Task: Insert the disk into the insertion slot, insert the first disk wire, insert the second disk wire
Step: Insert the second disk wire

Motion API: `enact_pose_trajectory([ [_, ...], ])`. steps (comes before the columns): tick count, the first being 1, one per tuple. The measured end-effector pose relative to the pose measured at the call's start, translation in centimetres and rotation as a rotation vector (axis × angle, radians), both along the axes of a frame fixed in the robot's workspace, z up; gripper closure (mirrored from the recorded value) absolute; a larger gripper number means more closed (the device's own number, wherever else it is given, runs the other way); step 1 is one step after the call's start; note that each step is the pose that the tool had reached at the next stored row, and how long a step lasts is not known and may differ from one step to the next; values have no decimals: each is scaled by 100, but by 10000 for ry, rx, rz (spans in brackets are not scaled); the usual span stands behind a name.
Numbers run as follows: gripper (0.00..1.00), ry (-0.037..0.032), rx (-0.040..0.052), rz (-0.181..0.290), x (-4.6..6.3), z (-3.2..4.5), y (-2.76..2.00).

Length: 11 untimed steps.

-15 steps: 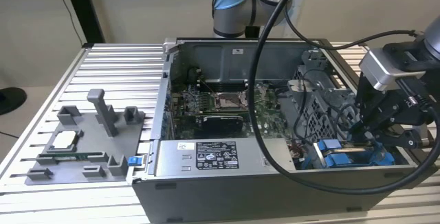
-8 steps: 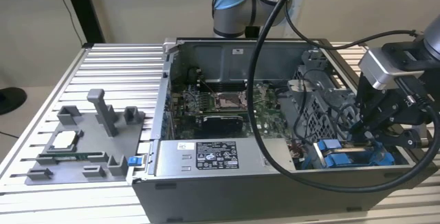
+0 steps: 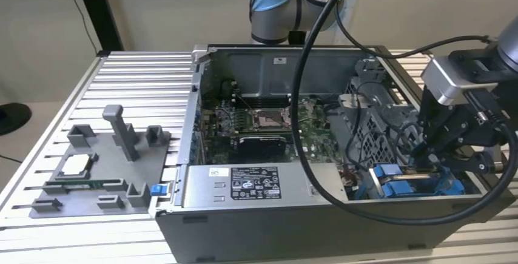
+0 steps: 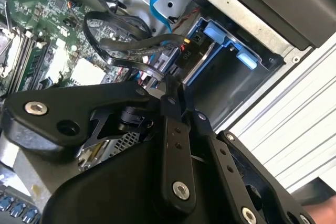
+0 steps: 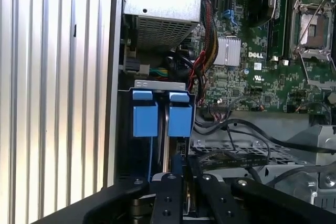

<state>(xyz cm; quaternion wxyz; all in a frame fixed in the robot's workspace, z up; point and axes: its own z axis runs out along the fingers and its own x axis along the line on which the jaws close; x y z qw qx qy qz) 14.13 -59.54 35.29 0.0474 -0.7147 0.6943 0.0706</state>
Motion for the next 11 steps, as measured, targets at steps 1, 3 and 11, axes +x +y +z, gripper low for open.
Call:
enact_pose_trajectory([
  [1,100,-2,1,0,1,-6,6],
  [3,100,-4,0,1,4,-17,24],
  [11,100,-5,0,0,25,-38,38],
])
